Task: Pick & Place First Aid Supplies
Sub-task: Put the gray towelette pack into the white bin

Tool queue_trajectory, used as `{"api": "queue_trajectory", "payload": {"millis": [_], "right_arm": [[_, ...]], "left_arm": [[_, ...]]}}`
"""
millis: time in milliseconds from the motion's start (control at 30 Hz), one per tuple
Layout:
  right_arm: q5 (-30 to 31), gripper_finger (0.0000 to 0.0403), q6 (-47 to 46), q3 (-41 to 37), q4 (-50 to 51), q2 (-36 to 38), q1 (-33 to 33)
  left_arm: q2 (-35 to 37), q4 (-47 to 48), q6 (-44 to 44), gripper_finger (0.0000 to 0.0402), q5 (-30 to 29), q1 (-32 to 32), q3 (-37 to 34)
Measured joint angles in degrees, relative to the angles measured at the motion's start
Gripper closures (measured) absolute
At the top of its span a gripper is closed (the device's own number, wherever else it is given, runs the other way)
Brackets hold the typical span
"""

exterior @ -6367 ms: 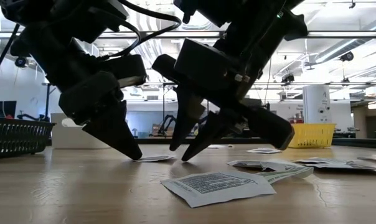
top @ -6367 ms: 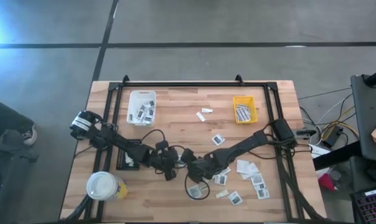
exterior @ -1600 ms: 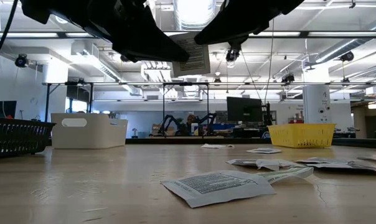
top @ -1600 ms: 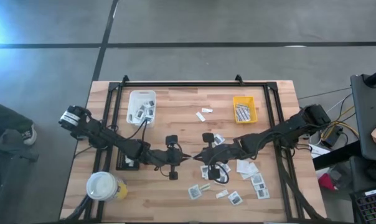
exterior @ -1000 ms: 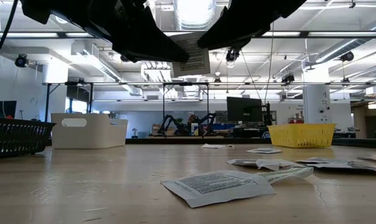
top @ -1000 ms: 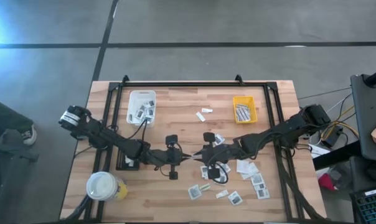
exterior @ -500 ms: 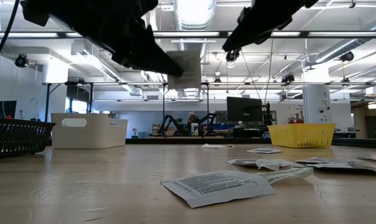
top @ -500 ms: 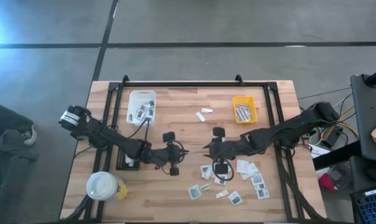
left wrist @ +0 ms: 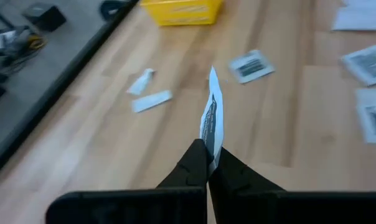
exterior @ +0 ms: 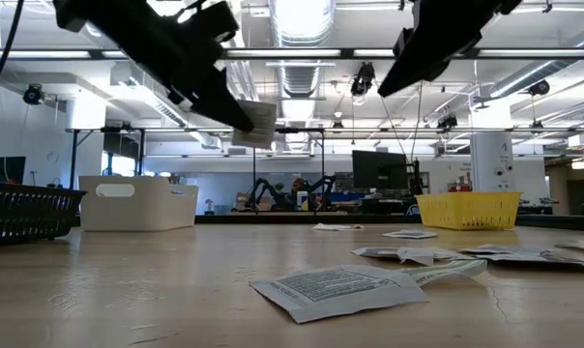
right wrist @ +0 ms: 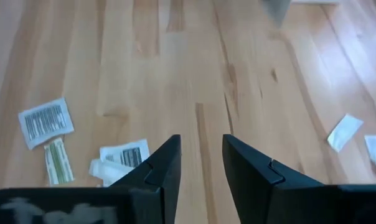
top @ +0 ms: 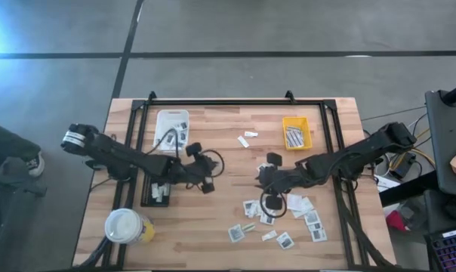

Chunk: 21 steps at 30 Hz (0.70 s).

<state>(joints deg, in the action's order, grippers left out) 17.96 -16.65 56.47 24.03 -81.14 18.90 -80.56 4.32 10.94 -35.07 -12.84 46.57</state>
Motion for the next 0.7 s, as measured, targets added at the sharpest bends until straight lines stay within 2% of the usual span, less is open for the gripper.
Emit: {"api": "queue_trajectory", "payload": {"millis": [200, 433, 700], "right_arm": [[0.0, 0.0300, -3.0, -2.7, -0.2, 0.1, 0.0], [0.0, 0.0312, -5.8, -4.9, -0.4, 0.1, 0.0], [0.0, 0.0324, -5.9, -6.5, -2.3, 0.1, 0.0]], "left_arm": [[7.8, 13.7, 3.3, 0.0401, -8.3, 1.4, 0.0], [15.1, 33.4, 18.2, 0.0401, -17.6, 2.0, 0.0], [16.1, 40.9, 29.0, 0.0401, -21.8, 4.0, 0.0]]}}
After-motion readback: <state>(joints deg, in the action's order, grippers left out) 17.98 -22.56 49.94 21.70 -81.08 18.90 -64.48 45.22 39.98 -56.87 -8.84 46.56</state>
